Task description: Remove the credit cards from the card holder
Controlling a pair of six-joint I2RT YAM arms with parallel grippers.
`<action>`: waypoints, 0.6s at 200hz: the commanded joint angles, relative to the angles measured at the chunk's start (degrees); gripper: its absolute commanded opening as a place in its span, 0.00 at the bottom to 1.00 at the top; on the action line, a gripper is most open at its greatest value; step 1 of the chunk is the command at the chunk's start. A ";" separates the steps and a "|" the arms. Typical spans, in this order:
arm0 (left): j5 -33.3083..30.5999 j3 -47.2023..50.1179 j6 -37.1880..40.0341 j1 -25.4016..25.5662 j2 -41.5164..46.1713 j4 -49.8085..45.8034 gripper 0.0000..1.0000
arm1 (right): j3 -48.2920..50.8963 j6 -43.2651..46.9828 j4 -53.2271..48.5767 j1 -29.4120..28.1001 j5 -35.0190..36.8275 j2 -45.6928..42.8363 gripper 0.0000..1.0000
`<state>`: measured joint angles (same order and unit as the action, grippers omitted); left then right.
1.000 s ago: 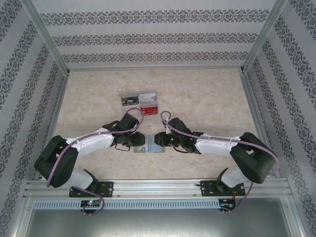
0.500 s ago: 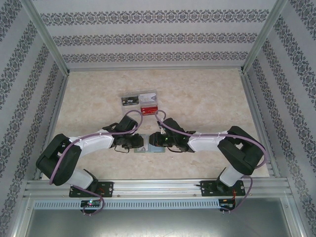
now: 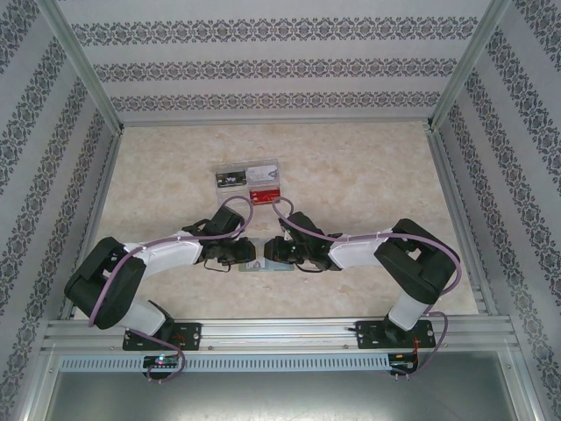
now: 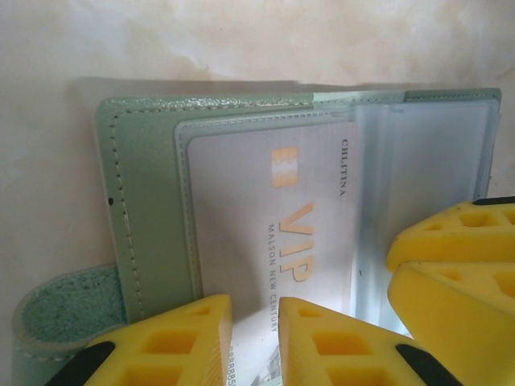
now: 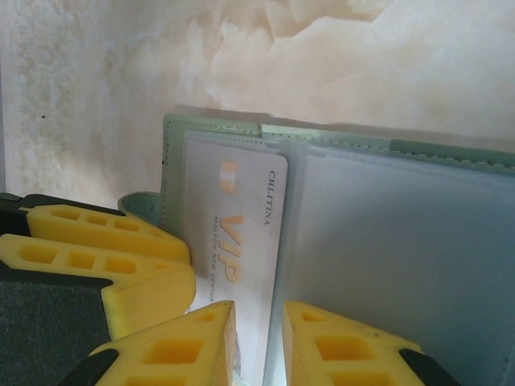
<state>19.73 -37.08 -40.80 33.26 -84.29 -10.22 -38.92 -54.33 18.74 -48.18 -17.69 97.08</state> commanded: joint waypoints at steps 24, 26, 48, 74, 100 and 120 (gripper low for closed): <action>0.15 0.71 -0.33 -0.54 -0.04 -0.60 0.24 | -2.80 0.03 -0.47 -1.63 -0.34 -0.44 0.24; 0.14 0.70 -0.27 -0.49 -0.07 -0.62 0.24 | -2.93 0.19 -0.71 -1.75 -0.22 -0.47 0.24; -0.24 0.09 0.02 -0.48 0.51 -1.51 0.24 | -3.92 0.92 -2.55 -2.52 1.02 -0.84 0.25; -0.70 -1.33 1.23 -0.55 1.86 -3.44 0.24 | -3.97 0.89 -3.12 -2.77 1.31 -0.62 0.26; -1.58 -3.00 2.56 -0.85 1.87 -5.40 0.24 | -4.24 0.81 -3.79 -3.06 1.39 -0.10 0.28; -1.67 -2.89 2.64 -1.09 1.35 -5.08 0.24 | -4.16 0.50 -4.64 -3.06 2.05 0.13 0.28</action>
<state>19.22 -38.74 -39.77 33.17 -83.53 -12.88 -41.91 -54.11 15.88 -50.52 -17.34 97.03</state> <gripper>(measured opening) 0.244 0.278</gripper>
